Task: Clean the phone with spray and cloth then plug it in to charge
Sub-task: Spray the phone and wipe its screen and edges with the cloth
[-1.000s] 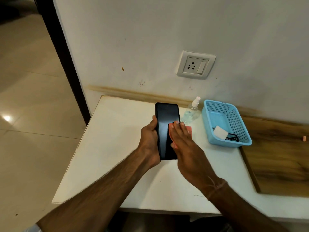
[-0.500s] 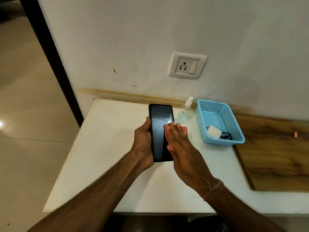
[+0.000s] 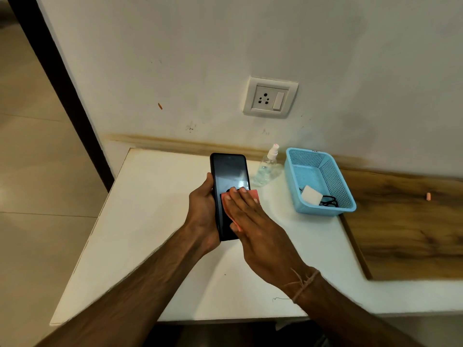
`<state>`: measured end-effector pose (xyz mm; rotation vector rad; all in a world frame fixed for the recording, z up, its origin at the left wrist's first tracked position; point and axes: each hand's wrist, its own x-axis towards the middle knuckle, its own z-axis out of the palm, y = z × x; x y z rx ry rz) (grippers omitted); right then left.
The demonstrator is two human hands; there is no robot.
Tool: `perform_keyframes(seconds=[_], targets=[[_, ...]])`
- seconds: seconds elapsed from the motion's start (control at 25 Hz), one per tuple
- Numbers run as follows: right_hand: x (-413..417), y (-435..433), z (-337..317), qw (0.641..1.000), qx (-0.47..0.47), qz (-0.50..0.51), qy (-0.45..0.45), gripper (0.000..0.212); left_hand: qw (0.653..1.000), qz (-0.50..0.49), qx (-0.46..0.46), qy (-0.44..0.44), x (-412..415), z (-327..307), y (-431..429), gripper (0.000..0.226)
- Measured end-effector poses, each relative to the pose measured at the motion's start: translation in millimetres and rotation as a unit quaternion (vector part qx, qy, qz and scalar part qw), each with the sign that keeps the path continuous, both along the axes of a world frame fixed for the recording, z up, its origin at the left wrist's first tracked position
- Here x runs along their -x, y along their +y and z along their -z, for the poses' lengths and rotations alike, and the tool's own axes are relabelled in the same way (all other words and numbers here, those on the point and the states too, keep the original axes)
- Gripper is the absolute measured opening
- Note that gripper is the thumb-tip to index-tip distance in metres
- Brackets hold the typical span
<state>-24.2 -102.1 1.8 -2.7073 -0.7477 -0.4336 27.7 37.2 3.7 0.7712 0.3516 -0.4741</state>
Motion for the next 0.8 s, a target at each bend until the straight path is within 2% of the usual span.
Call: perform_keyframes(seconds=[0.16, 0.32, 0.56, 0.68, 0.8], targets=[[-2, 12, 6, 0.999, -0.028, 0.021, 0.000, 0.051, 1.000, -0.006, -0.008, 0.005, -2, 2, 3, 0.075], [0, 16, 11, 0.999, -0.030, 0.024, -0.024, 0.050, 1.000, 0.002, -0.008, 0.005, -3, 6, 2, 0.076], [4, 16, 8, 0.999, -0.026, 0.035, -0.012, 0.051, 1.000, 0.005, 0.004, 0.006, -4, 11, 2, 0.077], [18, 18, 11, 1.000, 0.002, 0.005, -0.015, 0.049, 0.999, 0.006, 0.040, 0.001, -4, 9, 4, 0.078], [16, 10, 8, 0.998, 0.043, -0.038, -0.009, 0.051, 0.999, 0.004, 0.037, -0.005, -3, 6, 5, 0.077]])
